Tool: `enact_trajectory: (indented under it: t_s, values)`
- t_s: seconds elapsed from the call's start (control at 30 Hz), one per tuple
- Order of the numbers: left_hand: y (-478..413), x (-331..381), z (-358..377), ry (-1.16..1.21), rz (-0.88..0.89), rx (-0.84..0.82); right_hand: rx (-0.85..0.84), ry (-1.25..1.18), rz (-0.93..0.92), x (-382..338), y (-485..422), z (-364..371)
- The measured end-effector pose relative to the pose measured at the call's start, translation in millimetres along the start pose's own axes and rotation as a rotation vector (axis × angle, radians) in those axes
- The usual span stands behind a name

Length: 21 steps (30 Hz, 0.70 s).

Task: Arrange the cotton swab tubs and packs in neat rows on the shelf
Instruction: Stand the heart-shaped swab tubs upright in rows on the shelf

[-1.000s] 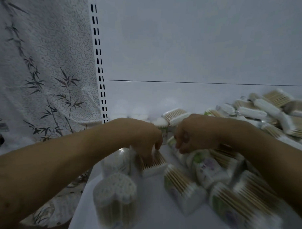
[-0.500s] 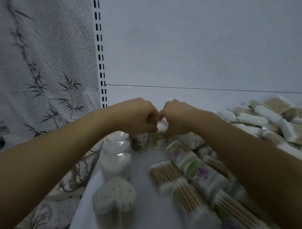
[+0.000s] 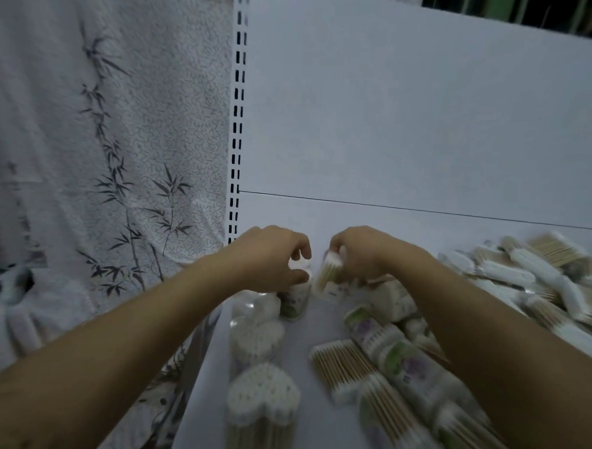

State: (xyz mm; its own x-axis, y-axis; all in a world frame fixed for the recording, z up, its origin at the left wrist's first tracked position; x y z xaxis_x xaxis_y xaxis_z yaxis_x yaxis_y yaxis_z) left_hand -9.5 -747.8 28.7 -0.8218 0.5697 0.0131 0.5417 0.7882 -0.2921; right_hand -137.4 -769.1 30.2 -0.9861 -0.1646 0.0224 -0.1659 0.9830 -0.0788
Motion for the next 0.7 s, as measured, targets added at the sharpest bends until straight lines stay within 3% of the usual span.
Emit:
enact_trajectory:
  t_s: [0.13, 0.27, 0.53, 0.7]
  values:
    - [3.7, 2.2, -5.7, 0.141, -0.004, 0.053, 0.076, -0.098, 0.038, 1.2, 16.0, -36.3]
    - [7.8, -6.7, -9.0, 0.075, -0.01, 0.047, 0.04, -0.156, 0.036, -10.7, 35.0, -46.0]
    - [9.4, -20.8, 21.7, 0.046, -0.029, -0.185, 0.027, -0.093, 0.014, -51.3, 35.6, 11.5]
    - [6.2, -16.5, 24.4, 0.0, -0.014, -0.199, -0.014, -0.052, -0.033, -52.8, 38.3, 26.5]
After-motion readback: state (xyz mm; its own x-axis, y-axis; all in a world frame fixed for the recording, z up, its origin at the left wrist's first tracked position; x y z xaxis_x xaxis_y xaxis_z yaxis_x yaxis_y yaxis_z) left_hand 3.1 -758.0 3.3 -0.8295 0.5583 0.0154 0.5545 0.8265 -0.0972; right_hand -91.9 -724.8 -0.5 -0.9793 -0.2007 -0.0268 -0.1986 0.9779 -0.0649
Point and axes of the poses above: each hand's wrist, its own y-axis away from the middle knuckle, its own z-axis out of the palm, x = y × z, the point moved 8 cm from there along -y, towards the middle knuckle, and after that the axes turned 4 degrees about -y, right-handed, at the moved point
